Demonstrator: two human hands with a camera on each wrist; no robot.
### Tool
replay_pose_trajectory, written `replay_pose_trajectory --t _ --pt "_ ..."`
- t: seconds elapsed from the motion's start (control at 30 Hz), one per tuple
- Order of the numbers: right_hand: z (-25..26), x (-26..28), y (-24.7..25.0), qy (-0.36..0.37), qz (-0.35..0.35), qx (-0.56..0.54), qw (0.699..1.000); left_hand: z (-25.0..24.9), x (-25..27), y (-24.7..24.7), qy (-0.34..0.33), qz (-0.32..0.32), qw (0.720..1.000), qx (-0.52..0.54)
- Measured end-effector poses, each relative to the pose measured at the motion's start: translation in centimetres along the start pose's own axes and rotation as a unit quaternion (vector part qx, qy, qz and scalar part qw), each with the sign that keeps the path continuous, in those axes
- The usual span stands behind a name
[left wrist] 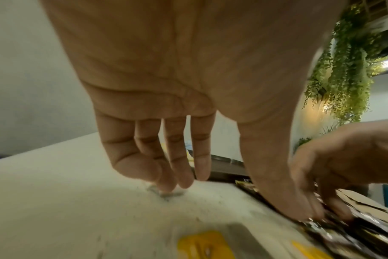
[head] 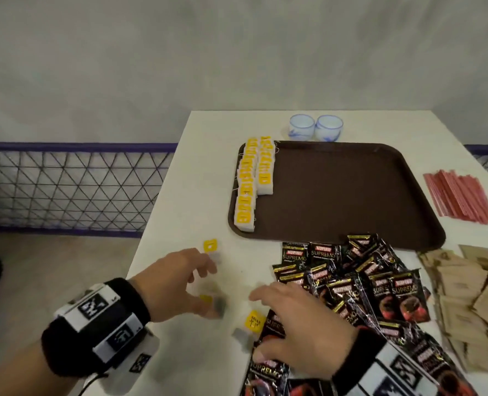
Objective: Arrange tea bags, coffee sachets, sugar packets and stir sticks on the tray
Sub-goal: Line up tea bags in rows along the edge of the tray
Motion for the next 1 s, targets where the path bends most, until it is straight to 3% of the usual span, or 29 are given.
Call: replay_pose_trajectory --t 0.1,0.2,0.3,0.47,0.77,1.0 --pt "1.5 -0.4 -2.2 0.0 0.042 0.139 0.989 -0.1 0.2 -2.4 0.005 0.028 0.997 -0.078" --pt "1.8 -1.9 -3.3 -0.015 0.018 0.195 0.98 0.3 -0.7 -3.5 0.031 0.013 0.995 -0.089" --pt "1.2 -3.2 -2.7 -0.033 -0.021 0.17 0.985 0.3 -1.5 -3.6 0.029 -0.007 0.999 -0.046" --pt "0.0 -4.3 -1.8 -0.048 -0.025 0.111 0.992 0.5 -1.4 -3.8 0.028 0.012 0.999 -0.041" --pt "-0.2 -4.9 -1.8 -0.066 -0.008 0.028 0.997 3.0 -2.2 0.2 0.036 -0.133 0.984 0.112" --pt "-0.4 -4.1 -0.8 -0.038 0.015 -0.079 0.996 2.8 -5.8 0.8 0.099 -0.088 0.989 0.072"
Point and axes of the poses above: each hand's wrist, its own x-axis away from the middle knuckle, its own y-axis out of the back of the hand, z = x × y, the point moved 6 cm from there along -x, towards the middle knuckle, and after that the axes turned 7 degrees about z, right-handed, at the moved point
